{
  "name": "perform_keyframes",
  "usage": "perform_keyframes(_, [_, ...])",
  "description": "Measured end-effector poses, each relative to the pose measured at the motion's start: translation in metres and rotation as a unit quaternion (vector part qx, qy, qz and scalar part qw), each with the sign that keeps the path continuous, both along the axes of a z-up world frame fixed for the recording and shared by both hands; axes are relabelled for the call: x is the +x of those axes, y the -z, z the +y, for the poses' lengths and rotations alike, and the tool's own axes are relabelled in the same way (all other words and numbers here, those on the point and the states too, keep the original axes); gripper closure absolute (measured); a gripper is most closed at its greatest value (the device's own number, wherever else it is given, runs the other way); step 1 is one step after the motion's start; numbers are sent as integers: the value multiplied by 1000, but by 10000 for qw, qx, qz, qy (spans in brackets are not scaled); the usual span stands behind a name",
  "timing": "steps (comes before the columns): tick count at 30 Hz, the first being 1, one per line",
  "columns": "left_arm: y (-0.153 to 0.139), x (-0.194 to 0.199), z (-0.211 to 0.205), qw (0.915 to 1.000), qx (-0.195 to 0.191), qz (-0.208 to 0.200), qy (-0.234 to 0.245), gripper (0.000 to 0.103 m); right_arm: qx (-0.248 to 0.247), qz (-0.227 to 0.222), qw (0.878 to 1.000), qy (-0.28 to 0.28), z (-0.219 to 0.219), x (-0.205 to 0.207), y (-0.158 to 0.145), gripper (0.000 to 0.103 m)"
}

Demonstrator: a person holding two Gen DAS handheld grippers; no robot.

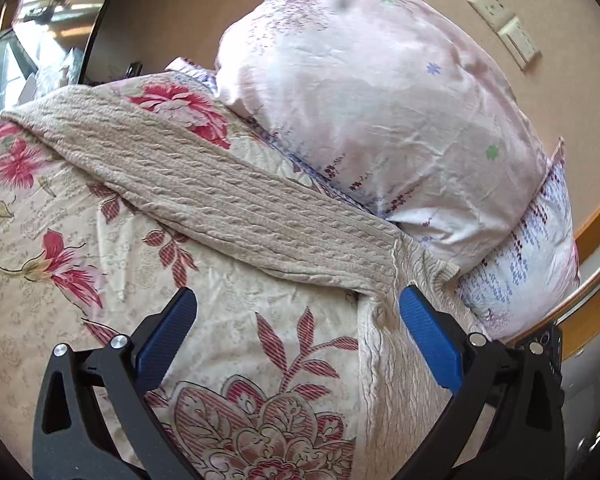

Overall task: Fold small clothes
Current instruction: 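Grasp the other sleeve with the left gripper and fold it across the body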

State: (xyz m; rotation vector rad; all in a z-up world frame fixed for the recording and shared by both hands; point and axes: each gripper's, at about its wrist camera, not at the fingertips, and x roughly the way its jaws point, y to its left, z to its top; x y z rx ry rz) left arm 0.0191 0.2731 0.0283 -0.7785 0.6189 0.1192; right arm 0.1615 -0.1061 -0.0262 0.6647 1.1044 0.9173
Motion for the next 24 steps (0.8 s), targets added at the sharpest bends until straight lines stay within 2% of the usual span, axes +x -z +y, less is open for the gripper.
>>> perform_keyframes(2, [6,3,21,9990,-368,134,-226,2,162,-257,9995,43,-10,-13,-6,16])
perform_keyframes(5, [12,5,48,9953,-684,241,-647,3,250,-919,9954,83,-20,-31,-14,13])
perform_keyframes(7, [17,7,61,9917,-925,285,-848,5,285,-1134,9931,73,-21,-36,-16,13])
perform_keyframes(9, [19,9,70,9893,-1004,313,-1013,20,406,-1153,9925,-4,-16,-36,-14,13])
perform_keyframes(10, [21,10,74,9876,-1080,326,-1095,24,405,-1163,9924,-23,-14,-35,-14,13])
perform_keyframes(13, [28,15,85,9822,-1359,333,-1256,45,275,-1200,9924,-59,-14,-36,-14,13])
perform_keyframes(15, [35,17,94,9760,-1634,322,-1403,66,272,-1198,9924,-49,-15,-37,-14,13])
perform_keyframes(18, [44,17,105,9660,-1978,326,-1631,85,318,-1287,9911,96,-25,-37,-18,13])
perform_keyframes(19, [45,18,107,9641,-2021,357,-1688,88,337,-1319,9906,149,-29,-37,-20,13])
perform_keyframes(20, [44,19,106,9636,-2017,367,-1718,97,352,-1352,9900,208,-32,-36,-21,13])
perform_keyframes(24, [9,30,83,9762,-1660,-79,-1393,97,353,-1493,9872,432,-44,-34,-27,13])
